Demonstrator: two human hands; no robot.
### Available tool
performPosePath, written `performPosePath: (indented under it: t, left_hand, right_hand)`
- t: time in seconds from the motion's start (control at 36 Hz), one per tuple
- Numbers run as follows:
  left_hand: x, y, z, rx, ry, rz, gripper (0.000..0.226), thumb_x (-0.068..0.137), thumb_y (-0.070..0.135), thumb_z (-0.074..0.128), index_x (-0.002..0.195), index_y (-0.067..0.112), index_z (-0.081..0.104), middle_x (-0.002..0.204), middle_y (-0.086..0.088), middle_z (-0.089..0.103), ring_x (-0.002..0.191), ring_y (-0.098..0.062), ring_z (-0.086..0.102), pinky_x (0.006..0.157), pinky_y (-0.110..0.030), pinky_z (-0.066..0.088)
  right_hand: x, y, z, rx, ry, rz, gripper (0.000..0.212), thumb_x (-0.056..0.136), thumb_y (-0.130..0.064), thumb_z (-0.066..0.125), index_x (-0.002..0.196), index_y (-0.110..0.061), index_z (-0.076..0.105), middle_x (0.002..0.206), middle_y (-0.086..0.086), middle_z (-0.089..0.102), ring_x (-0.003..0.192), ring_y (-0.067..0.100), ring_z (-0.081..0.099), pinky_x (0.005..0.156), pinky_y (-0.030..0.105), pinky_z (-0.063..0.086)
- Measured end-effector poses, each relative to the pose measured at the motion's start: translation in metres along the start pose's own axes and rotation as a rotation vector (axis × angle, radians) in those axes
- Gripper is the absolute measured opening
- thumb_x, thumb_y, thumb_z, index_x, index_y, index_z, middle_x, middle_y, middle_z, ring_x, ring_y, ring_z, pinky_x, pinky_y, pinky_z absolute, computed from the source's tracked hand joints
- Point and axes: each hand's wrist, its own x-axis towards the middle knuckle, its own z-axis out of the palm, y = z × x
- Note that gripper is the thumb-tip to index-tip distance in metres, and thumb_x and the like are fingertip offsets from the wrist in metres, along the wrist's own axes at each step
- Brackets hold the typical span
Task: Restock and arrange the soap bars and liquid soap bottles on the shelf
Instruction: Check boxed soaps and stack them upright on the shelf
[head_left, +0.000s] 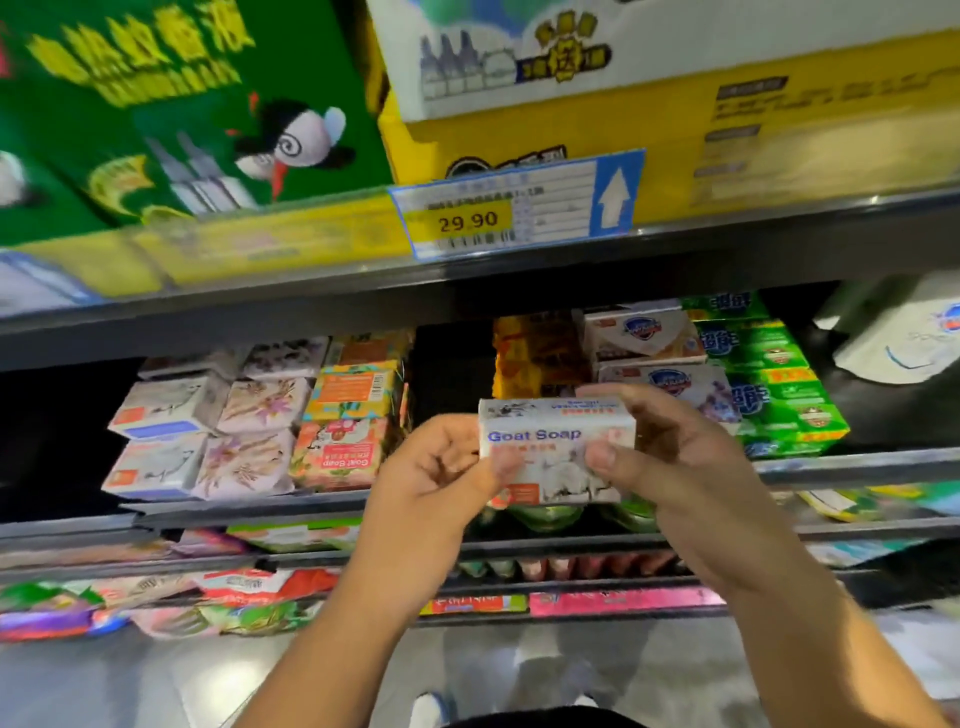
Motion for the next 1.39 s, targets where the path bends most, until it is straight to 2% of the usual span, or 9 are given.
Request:
performPosePath:
  t: [0.19, 0.47, 0.61, 0.69, 0.81, 0.94, 1.11, 1.28, 1.39]
  left_hand:
    - [-0.004, -0.002, -0.040, -0.097, -0.111, -0.017, 0.080, 0.068, 0.006, 0.088, 0.137, 0.027, 0.051, 0.121, -0.007, 0.071, 0.110, -0.023, 0.068, 0.082, -0.026, 0.056]
    - [-0.013, -0.004, -0.101, 0.158, -0.108, 0.112, 0.089, 0.059, 0.011, 0.089, 0.123, 0.063, 0.054, 0.126, 0.010, 0.063, 0.113, -0.017, 0.064, 0.090, -0.041, 0.058]
    - [-0.014, -0.004, -0.136, 0.243, -0.118, 0.186, 0.085, 0.063, 0.020, 0.090, 0.131, 0.055, 0.052, 0.138, 0.003, 0.051, 0.125, -0.021, 0.057, 0.095, -0.047, 0.055]
    - [-0.016, -0.005, -0.156, 0.231, -0.117, 0.206, 0.077, 0.065, 0.033, 0.088, 0.130, 0.054, 0.054, 0.134, 0.006, 0.058, 0.125, -0.020, 0.058, 0.101, -0.045, 0.051]
    - [-0.021, 0.001, -0.179, 0.054, -0.101, 0.145, 0.056, 0.075, 0.022, 0.086, 0.124, 0.032, 0.061, 0.116, 0.012, 0.070, 0.107, -0.011, 0.068, 0.086, -0.024, 0.055]
    - [-0.023, 0.008, -0.203, -0.006, -0.180, 0.089, 0.049, 0.069, 0.011, 0.075, 0.116, 0.015, 0.060, 0.101, 0.012, 0.073, 0.091, -0.006, 0.070, 0.073, -0.020, 0.055]
    - [-0.014, -0.006, -0.228, -0.001, -0.414, -0.044, 0.083, 0.064, 0.011, 0.091, 0.133, 0.028, 0.049, 0.129, 0.009, 0.066, 0.120, -0.010, 0.062, 0.098, -0.025, 0.050]
    - [-0.007, -0.010, -0.231, 0.129, -0.277, 0.047, 0.048, 0.068, 0.034, 0.085, 0.111, 0.044, 0.067, 0.120, 0.006, 0.064, 0.110, -0.021, 0.066, 0.087, -0.036, 0.054]
    - [-0.008, -0.003, -0.230, -0.093, -0.259, 0.047, 0.043, 0.069, 0.008, 0.083, 0.106, 0.028, 0.070, 0.105, 0.000, 0.074, 0.098, -0.019, 0.070, 0.078, -0.027, 0.056]
  right_hand:
    - [0.003, 0.006, 0.038, 0.002, 0.117, -0.056, 0.030, 0.070, -0.025, 0.075, 0.097, -0.036, 0.075, 0.096, -0.001, 0.075, 0.094, 0.016, 0.072, 0.075, 0.025, 0.058]
    - [0.001, 0.011, 0.096, -0.038, 0.091, -0.116, 0.032, 0.075, -0.025, 0.072, 0.107, -0.025, 0.072, 0.105, 0.005, 0.074, 0.099, 0.023, 0.072, 0.078, 0.032, 0.059]
    - [0.005, 0.021, 0.127, -0.087, 0.119, -0.180, 0.030, 0.081, -0.022, 0.071, 0.111, -0.020, 0.071, 0.105, -0.001, 0.073, 0.097, 0.015, 0.070, 0.073, 0.024, 0.057]
    - [0.008, 0.027, 0.141, -0.092, 0.110, -0.204, 0.047, 0.073, -0.051, 0.081, 0.115, -0.034, 0.070, 0.122, -0.001, 0.068, 0.111, 0.017, 0.065, 0.081, 0.032, 0.058]
    - [0.007, 0.031, 0.147, -0.004, -0.189, -0.111, 0.080, 0.056, -0.035, 0.095, 0.129, -0.029, 0.064, 0.144, 0.003, 0.054, 0.119, 0.032, 0.063, 0.086, 0.043, 0.057]
    - [0.009, 0.024, 0.175, -0.182, -0.135, -0.072, 0.068, 0.062, -0.001, 0.083, 0.119, -0.035, 0.070, 0.133, 0.013, 0.061, 0.100, 0.032, 0.072, 0.075, 0.025, 0.058]
    - [0.015, 0.021, 0.201, -0.545, 0.088, -0.222, 0.046, 0.062, -0.024, 0.086, 0.105, -0.034, 0.073, 0.083, -0.020, 0.065, 0.061, 0.016, 0.050, 0.058, 0.017, 0.045]
    - [0.014, 0.024, 0.208, -0.613, 0.124, -0.291, 0.036, 0.071, -0.041, 0.078, 0.106, -0.035, 0.073, 0.108, -0.004, 0.069, 0.093, 0.019, 0.063, 0.079, 0.027, 0.052]
    - [0.008, 0.024, 0.209, -0.513, 0.102, -0.263, 0.040, 0.070, -0.031, 0.082, 0.107, -0.041, 0.069, 0.108, -0.006, 0.069, 0.098, 0.015, 0.066, 0.076, 0.021, 0.055]
